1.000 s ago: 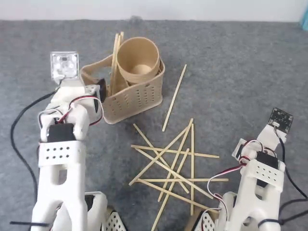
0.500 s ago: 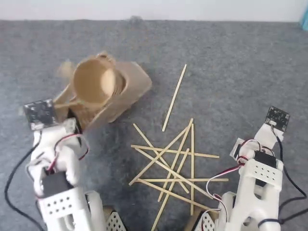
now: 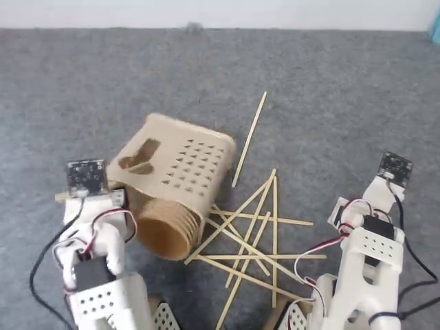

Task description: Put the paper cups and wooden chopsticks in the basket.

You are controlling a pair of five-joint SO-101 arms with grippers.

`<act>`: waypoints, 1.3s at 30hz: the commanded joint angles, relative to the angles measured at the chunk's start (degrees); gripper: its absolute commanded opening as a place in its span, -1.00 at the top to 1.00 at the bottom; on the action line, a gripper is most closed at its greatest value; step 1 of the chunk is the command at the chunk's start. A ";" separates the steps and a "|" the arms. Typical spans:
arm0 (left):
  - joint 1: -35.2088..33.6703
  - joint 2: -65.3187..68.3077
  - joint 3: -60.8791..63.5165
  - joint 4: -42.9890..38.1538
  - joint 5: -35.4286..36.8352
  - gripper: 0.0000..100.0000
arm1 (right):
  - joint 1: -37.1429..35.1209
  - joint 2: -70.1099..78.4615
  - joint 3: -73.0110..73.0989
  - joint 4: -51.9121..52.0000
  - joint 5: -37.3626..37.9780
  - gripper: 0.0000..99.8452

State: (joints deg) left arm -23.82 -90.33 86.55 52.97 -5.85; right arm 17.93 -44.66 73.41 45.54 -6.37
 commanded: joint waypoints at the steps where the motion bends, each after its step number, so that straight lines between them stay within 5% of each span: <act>1: 3.69 8.09 -7.43 -3.87 -2.11 0.76 | -0.57 -0.57 -0.26 -0.57 -0.18 0.85; 9: 6.51 46.68 -28.62 -14.95 0.62 0.76 | -0.22 -0.57 -0.18 -0.48 -0.18 0.85; 17: 12.22 75.25 -58.59 -7.56 4.22 0.76 | -0.22 -0.57 -0.18 -0.48 -0.18 0.85; 30: 21.36 91.16 -80.31 -2.64 9.85 0.76 | -0.22 -0.57 -0.26 -1.19 2.37 0.85; 39: 11.78 88.18 -87.60 10.99 9.85 0.76 | -0.48 -0.57 -0.26 -1.19 2.64 0.85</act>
State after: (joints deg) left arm -7.03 1.36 2.24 60.44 3.30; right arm 17.93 -44.66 73.41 45.54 -4.70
